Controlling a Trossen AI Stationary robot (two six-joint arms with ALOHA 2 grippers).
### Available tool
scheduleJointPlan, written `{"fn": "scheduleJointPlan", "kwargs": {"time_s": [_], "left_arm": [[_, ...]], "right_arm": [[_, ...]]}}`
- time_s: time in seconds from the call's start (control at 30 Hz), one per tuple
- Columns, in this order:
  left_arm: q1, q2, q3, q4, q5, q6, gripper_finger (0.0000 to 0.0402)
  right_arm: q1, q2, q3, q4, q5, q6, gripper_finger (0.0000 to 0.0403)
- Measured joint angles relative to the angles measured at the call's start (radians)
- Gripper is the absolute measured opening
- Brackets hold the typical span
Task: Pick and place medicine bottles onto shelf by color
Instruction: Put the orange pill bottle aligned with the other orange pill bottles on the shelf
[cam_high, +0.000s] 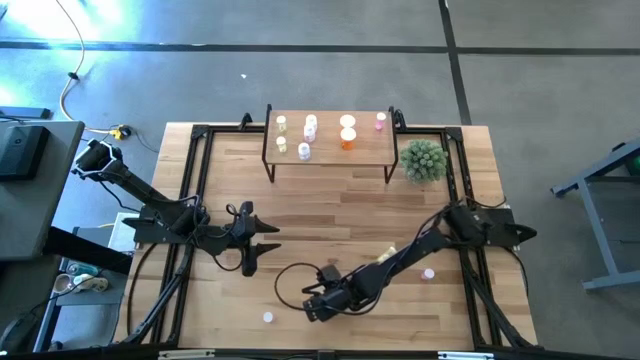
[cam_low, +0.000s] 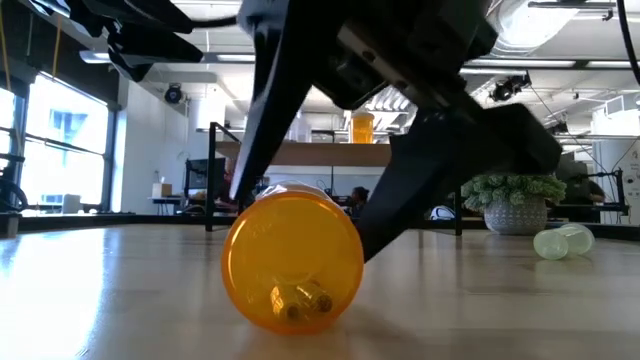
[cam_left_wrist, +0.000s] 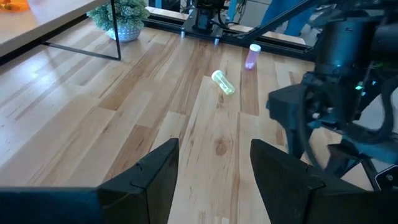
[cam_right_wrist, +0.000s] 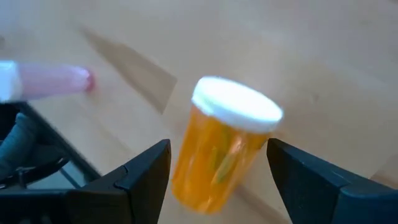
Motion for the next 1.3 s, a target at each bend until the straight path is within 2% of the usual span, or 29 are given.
{"fn": "scheduleJointPlan", "kwargs": {"time_s": [0.23, 0.37, 0.77, 0.93, 1.3], "left_arm": [[0.0, 0.0, 0.0, -0.018, 0.0, 0.0, 0.0191], [0.0, 0.0, 0.0, -0.037, 0.0, 0.0, 0.0191], [0.0, 0.0, 0.0, -0.048, 0.0, -0.003, 0.0191], [0.0, 0.0, 0.0, -0.049, 0.001, -0.003, 0.0191], [0.0, 0.0, 0.0, -0.052, 0.027, -0.026, 0.0191]], "right_arm": [[-0.009, 0.033, 0.001, 0.015, -0.073, 0.019, 0.0257], [-0.009, 0.036, 0.002, 0.013, -0.077, 0.018, 0.025], [-0.008, 0.042, 0.033, -0.037, -0.077, -0.069, 0.0158], [-0.006, 0.044, 0.124, -0.126, -0.013, -0.156, 0.0162], [0.032, 0.041, 0.307, -0.407, 0.266, -0.207, 0.0162]]}}
